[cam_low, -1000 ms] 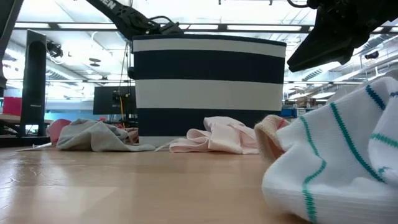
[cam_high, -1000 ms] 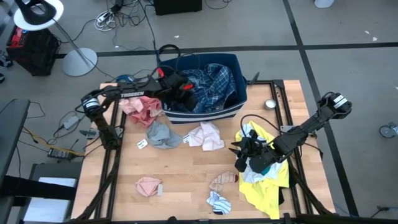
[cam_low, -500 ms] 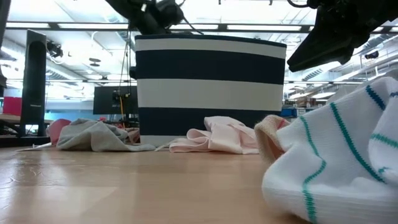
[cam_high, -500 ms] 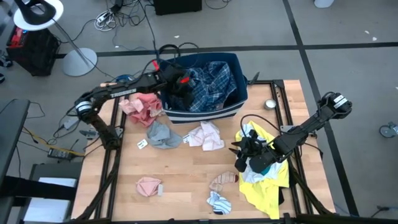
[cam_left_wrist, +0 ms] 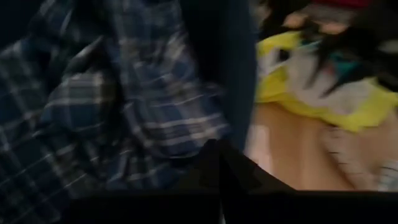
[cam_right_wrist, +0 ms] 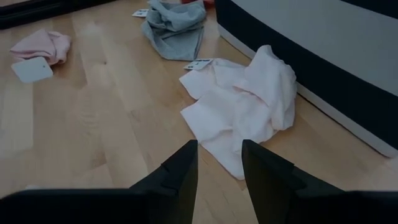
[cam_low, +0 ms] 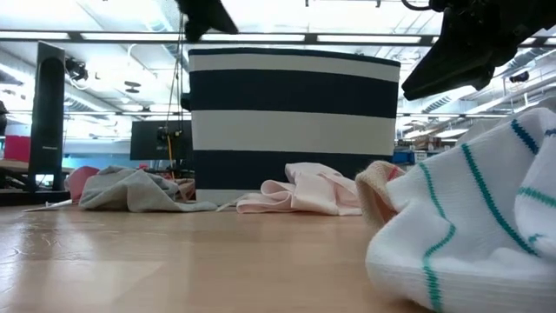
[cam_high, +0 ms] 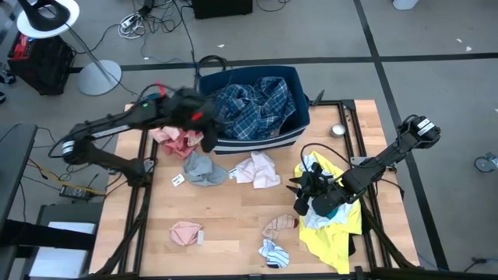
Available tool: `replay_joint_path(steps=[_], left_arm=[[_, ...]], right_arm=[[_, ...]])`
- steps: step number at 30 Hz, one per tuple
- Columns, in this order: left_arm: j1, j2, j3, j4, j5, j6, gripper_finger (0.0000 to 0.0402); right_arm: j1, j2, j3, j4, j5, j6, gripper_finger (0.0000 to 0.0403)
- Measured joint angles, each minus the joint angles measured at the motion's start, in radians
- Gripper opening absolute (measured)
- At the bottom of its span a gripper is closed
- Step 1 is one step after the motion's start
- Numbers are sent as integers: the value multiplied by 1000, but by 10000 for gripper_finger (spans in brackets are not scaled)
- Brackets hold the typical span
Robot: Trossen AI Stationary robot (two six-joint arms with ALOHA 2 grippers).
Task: Sort clothes
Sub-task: Put the white underwear into the blue bin
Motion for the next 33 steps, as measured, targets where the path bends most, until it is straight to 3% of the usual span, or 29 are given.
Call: replay_joint_path(steps=[7, 16, 25, 30, 33], left_arm=[[-133, -205, -101, 18, -9, 25, 1], [-252, -370, -310, 69, -6, -105, 1], [-379, -629, -694, 300, -273, -179, 1], [-455, -790, -848, 335, -335, -216, 1], [-495, -861, -903, 332, -427, -215, 1]], right_arm=[[0, 0, 0, 27, -1, 42, 126], [-5, -3, 0, 47, -1, 17, 126], [-5, -125, 0, 8, -18, -2, 117], [-5, -236, 4, -69, -112, 1, 97], [-5, -272, 52, -203, -174, 56, 79]])
